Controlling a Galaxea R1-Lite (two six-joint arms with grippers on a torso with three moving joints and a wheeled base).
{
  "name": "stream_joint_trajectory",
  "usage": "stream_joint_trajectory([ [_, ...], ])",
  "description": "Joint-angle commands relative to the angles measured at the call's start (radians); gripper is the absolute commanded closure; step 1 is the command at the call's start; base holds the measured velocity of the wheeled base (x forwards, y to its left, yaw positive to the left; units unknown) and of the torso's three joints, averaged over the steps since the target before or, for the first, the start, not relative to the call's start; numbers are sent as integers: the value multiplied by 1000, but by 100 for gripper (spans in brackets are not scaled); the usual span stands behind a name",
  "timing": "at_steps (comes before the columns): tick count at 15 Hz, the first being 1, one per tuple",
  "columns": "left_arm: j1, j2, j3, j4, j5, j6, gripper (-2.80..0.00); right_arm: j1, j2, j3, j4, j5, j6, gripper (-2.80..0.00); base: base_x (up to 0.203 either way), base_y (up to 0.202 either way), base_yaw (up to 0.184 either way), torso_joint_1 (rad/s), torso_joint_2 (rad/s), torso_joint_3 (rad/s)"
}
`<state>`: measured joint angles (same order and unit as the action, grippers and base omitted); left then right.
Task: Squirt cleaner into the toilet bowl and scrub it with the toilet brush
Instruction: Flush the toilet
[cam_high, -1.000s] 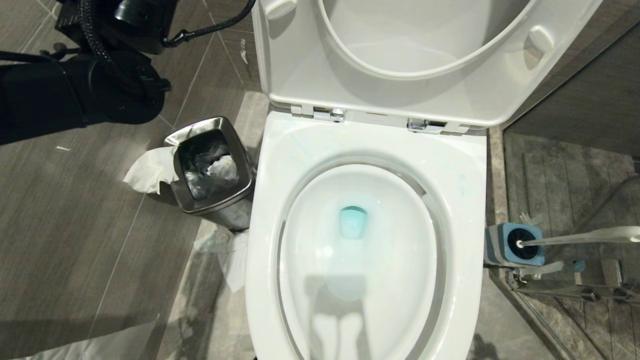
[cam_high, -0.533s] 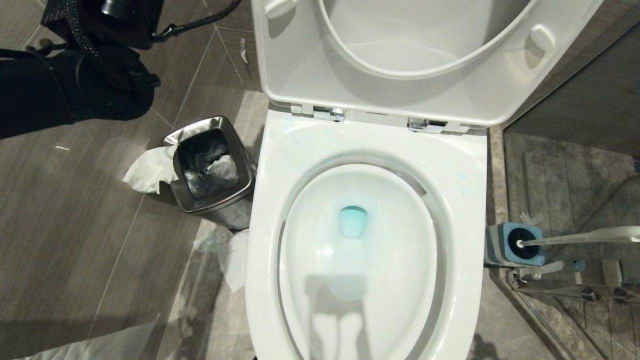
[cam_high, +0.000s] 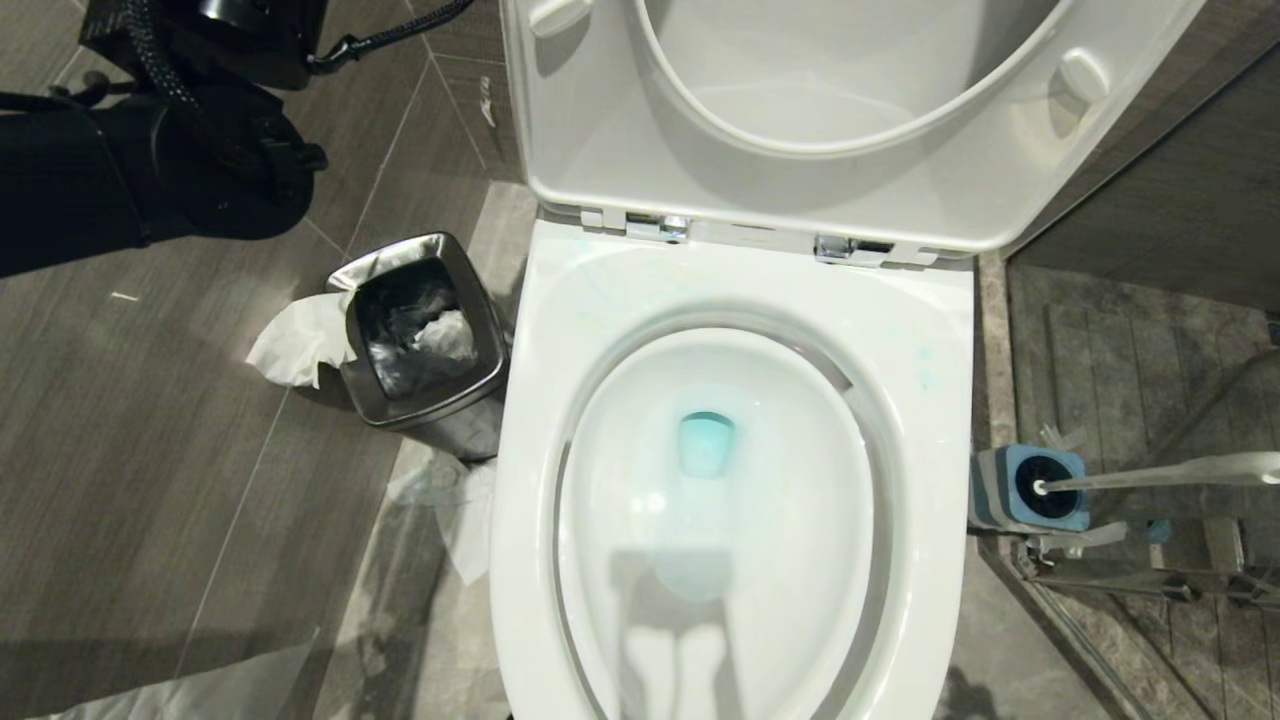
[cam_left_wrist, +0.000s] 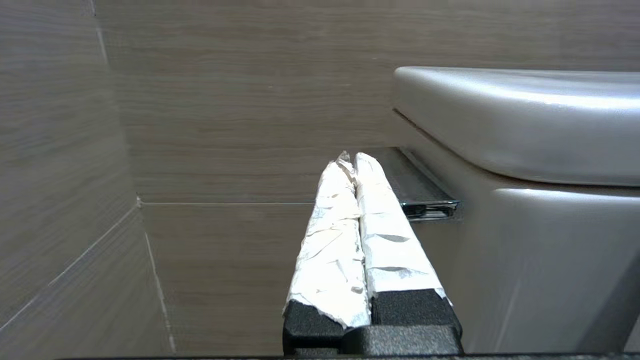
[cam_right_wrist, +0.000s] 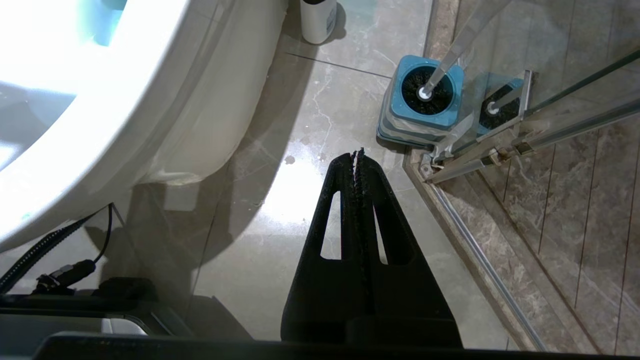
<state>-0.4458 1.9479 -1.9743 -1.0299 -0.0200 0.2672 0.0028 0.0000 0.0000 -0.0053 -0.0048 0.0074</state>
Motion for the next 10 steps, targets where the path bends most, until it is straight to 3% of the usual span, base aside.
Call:
stream_joint_trajectory([
  [1,-11,0,0,-6,0,0,0,0,2,0,-1,0,0,0,0,0,0,0,0,0],
  [10,-51,3,-2,-5,6,-3,0,0,2,0,-1,0,0,0,0,0,0,0,0,0],
])
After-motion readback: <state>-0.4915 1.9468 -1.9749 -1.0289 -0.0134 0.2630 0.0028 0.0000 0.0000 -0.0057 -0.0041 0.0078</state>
